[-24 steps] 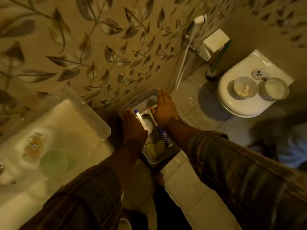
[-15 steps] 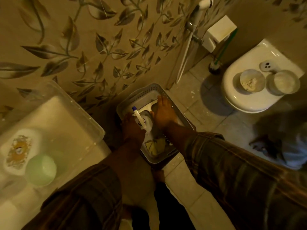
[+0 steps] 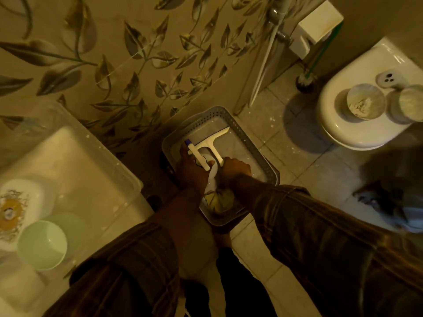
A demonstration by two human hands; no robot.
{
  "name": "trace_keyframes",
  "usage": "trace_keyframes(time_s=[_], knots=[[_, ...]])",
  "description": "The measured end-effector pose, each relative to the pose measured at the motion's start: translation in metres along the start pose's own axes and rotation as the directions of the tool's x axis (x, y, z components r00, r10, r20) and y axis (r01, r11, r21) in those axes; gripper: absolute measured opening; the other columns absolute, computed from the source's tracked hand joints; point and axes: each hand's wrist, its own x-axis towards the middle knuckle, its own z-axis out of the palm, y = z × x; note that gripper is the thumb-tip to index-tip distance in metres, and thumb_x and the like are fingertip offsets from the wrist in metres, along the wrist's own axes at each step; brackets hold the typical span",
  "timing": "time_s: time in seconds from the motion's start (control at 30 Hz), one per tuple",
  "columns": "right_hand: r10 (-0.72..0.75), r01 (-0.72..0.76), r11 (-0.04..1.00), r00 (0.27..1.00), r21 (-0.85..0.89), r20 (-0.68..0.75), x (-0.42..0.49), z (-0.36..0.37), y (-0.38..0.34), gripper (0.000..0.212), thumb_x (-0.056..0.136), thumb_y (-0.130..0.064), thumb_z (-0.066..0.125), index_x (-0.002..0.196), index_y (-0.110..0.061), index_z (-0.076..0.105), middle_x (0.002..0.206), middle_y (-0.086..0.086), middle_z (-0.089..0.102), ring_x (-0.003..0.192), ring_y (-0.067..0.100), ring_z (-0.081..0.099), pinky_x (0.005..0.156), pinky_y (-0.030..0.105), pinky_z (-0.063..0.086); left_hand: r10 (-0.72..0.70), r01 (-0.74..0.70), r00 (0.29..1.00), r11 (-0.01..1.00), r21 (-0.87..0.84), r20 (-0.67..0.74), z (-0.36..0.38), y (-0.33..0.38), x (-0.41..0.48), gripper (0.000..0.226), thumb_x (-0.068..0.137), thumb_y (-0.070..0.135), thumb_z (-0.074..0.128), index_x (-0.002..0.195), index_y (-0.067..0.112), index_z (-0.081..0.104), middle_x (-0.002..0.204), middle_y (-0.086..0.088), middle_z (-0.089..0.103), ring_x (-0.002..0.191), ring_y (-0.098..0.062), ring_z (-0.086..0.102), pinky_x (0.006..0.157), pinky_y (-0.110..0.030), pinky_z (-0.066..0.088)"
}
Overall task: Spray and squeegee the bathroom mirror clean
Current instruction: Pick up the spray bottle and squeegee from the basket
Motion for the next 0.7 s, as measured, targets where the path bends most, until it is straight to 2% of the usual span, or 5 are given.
trace_keyframes(time_s=[0.23, 0.4, 0.47, 0.6, 0.7], knots=[[-0.008, 0.009, 0.996, 1.000, 0.092, -0.007, -0.001, 0.004, 0.002, 0.037, 0.097, -0.036, 0.050, 0.128, -0.017, 0.058, 0.115, 0.008, 0.069, 0.102, 0.027, 0.066, 0.092, 0.042, 0.056, -0.011, 0.001, 0.995, 0.995, -0.104, -0.097, 0.009, 0.009, 0.000, 0.087, 0.081, 0.022, 0.074, 0.151, 0.003, 0.027, 0.145, -0.020, 0.045, 0.129, -0.034, 0.050, 0.098, -0.024, 0.034], [-0.069, 0.075, 0.992, 0.995, 0.097, -0.071, -0.018, -0.005, -0.004, 0.035, 0.098, -0.038, 0.047, 0.124, -0.017, 0.055, 0.094, 0.003, 0.062, 0.083, 0.023, 0.062, 0.071, 0.036, 0.049, 0.104, -0.135, 0.983, 0.969, -0.205, -0.155, -0.009, 0.031, -0.011, 0.067, 0.085, 0.005, 0.066, 0.144, -0.005, 0.037, 0.141, -0.027, 0.046, 0.129, -0.037, 0.049, 0.096, -0.013, 0.026], [-0.087, 0.098, 0.989, 0.991, 0.110, -0.100, -0.022, -0.009, -0.008, 0.032, 0.099, -0.037, 0.048, 0.122, -0.015, 0.053, 0.101, 0.008, 0.066, 0.088, 0.027, 0.063, 0.071, 0.037, 0.045, 0.125, -0.164, 0.974, 0.965, -0.204, -0.191, -0.016, 0.041, -0.017, 0.062, 0.084, 0.008, 0.064, 0.140, -0.007, 0.042, 0.138, -0.028, 0.048, 0.128, -0.039, 0.048, 0.099, -0.013, 0.023], [-0.184, 0.217, 0.962, 0.964, 0.165, -0.192, -0.053, -0.034, -0.018, 0.032, 0.099, -0.038, 0.050, 0.117, -0.012, 0.053, 0.107, 0.013, 0.069, 0.089, 0.030, 0.065, 0.077, 0.040, 0.049, 0.211, -0.282, 0.929, 0.936, -0.212, -0.303, -0.052, 0.066, -0.037, 0.064, 0.082, 0.006, 0.062, 0.141, -0.007, 0.042, 0.147, -0.028, 0.041, 0.131, -0.034, 0.044, 0.098, 0.008, 0.007], [-0.243, 0.302, 0.930, 0.933, 0.210, -0.267, -0.082, -0.057, -0.028, 0.033, 0.101, -0.039, 0.047, 0.113, -0.009, 0.054, 0.105, 0.016, 0.070, 0.095, 0.036, 0.067, 0.081, 0.043, 0.051, 0.251, -0.324, 0.928, 0.909, -0.263, -0.276, -0.087, 0.086, -0.050, 0.067, 0.085, 0.019, 0.048, 0.148, 0.004, 0.033, 0.155, -0.017, 0.033, 0.139, -0.026, 0.039, 0.106, 0.000, 0.017]])
